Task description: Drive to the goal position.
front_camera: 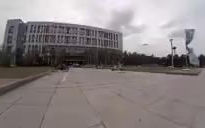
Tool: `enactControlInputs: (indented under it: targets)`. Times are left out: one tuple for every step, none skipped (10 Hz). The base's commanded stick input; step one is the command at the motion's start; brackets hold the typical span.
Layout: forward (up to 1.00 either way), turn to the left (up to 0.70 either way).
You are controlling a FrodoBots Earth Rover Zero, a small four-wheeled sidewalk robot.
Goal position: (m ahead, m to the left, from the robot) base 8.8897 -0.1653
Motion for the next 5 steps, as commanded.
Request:
enactControlInputs:
  targets:
    - [0.60,0.00]
    - [0.60,0.00]
    - [0.60,0.00]
    - [0.60,0.00]
    - [0.60,0.00]
